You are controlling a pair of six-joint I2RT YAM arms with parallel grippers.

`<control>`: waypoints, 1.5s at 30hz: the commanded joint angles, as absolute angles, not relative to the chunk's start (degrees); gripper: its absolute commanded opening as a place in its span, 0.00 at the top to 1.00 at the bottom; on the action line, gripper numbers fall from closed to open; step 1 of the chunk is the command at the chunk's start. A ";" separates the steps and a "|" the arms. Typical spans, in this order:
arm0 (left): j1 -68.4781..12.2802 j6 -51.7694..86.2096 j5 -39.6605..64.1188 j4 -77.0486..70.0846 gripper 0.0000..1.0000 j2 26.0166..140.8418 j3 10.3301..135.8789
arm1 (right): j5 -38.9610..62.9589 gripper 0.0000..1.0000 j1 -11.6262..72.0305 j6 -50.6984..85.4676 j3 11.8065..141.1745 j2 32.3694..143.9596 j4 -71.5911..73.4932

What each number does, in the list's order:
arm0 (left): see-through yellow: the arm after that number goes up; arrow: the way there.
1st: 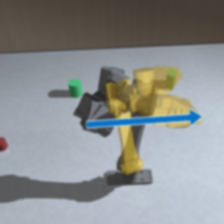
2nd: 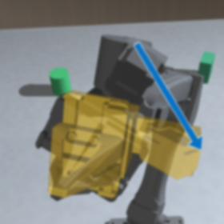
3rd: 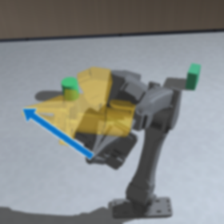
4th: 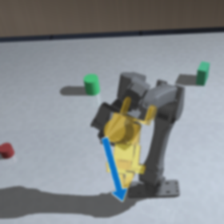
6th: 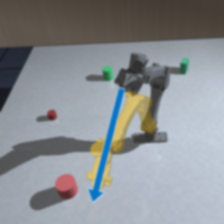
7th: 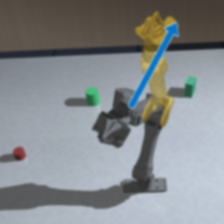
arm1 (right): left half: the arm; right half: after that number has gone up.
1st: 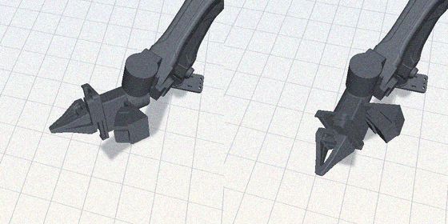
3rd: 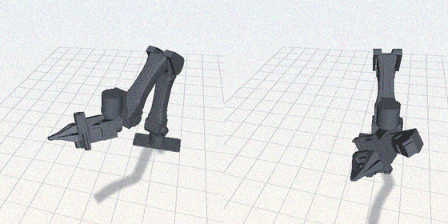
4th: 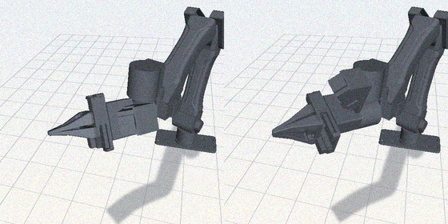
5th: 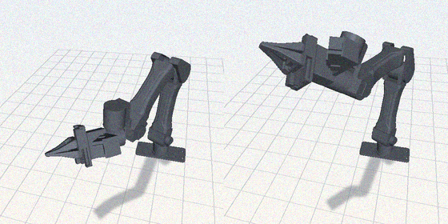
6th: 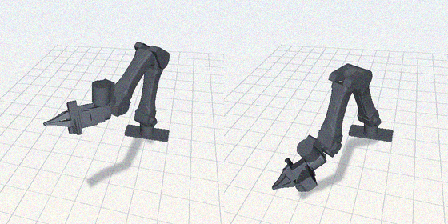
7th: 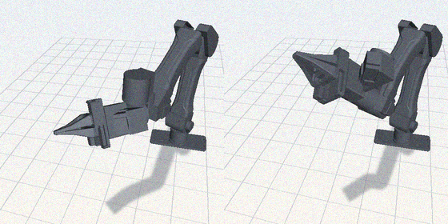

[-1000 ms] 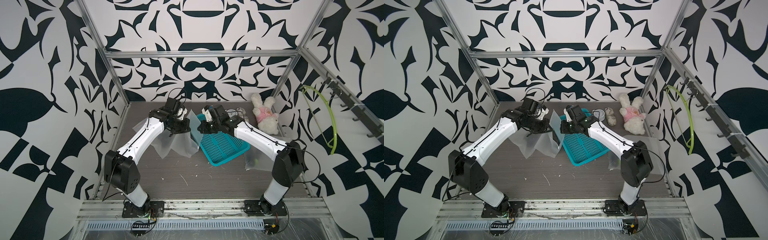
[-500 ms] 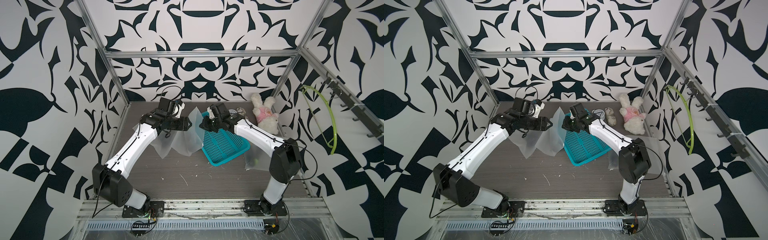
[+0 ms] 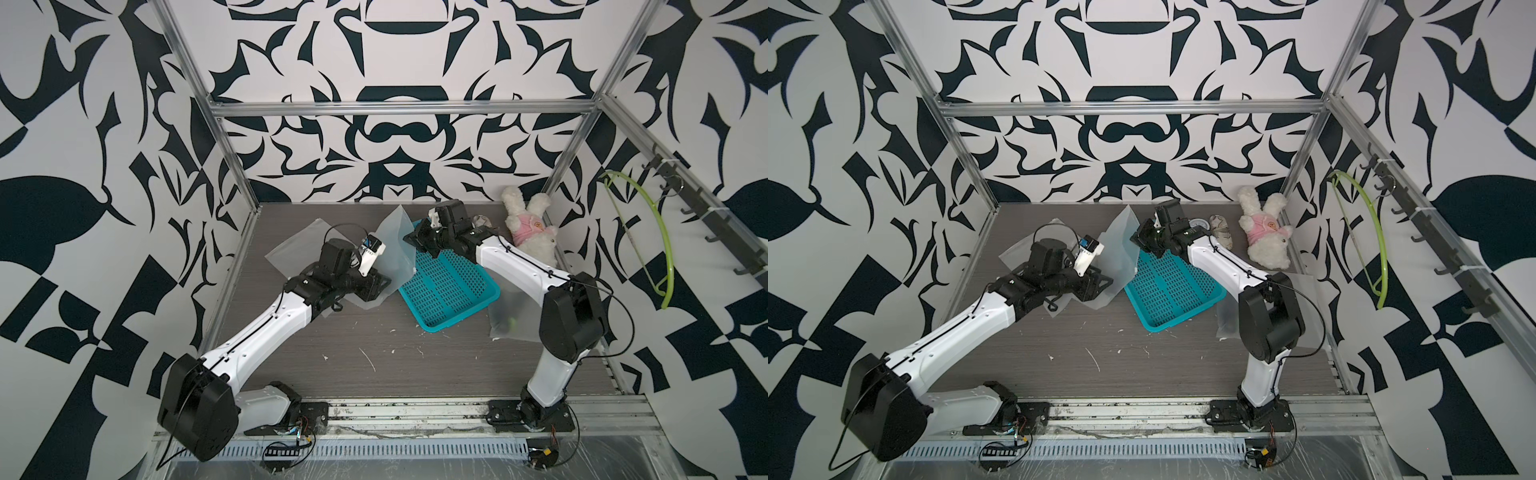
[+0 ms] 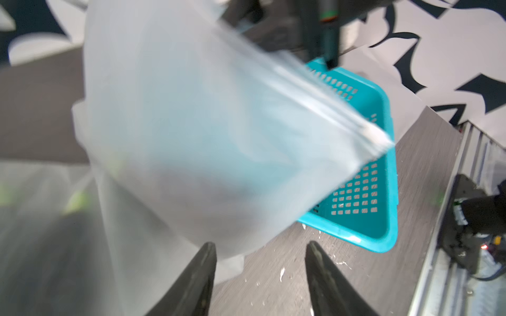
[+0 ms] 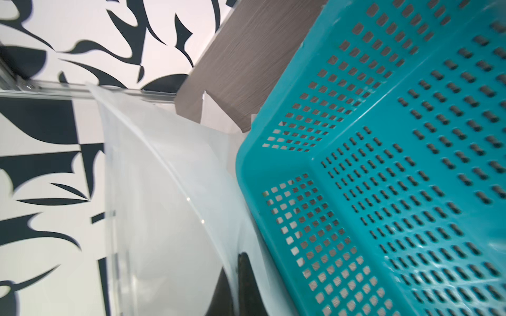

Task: Place the eggplant in a zip-top bag and seal the zipper
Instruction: Adjust the zipper food storage bag at the center of the board.

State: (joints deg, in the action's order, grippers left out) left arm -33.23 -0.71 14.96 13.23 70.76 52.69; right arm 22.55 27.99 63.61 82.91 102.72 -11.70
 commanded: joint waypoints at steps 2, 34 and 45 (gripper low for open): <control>-37.23 -7.30 14.56 -3.59 0.46 67.24 46.48 | 26.80 1.00 27.07 69.71 81.32 103.58 -4.92; -62.51 -23.59 -49.70 -24.28 0.65 90.97 51.31 | 29.66 1.00 25.77 72.64 76.13 101.82 2.10; -57.73 -17.31 -33.82 -28.23 0.79 79.90 39.83 | 29.79 1.00 25.31 73.03 75.76 101.00 2.18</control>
State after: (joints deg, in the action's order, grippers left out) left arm -58.43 -19.84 -40.23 -25.28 82.72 42.30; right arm 29.39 25.69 72.36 76.18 104.18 -0.12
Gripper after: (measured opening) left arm 0.213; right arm 0.047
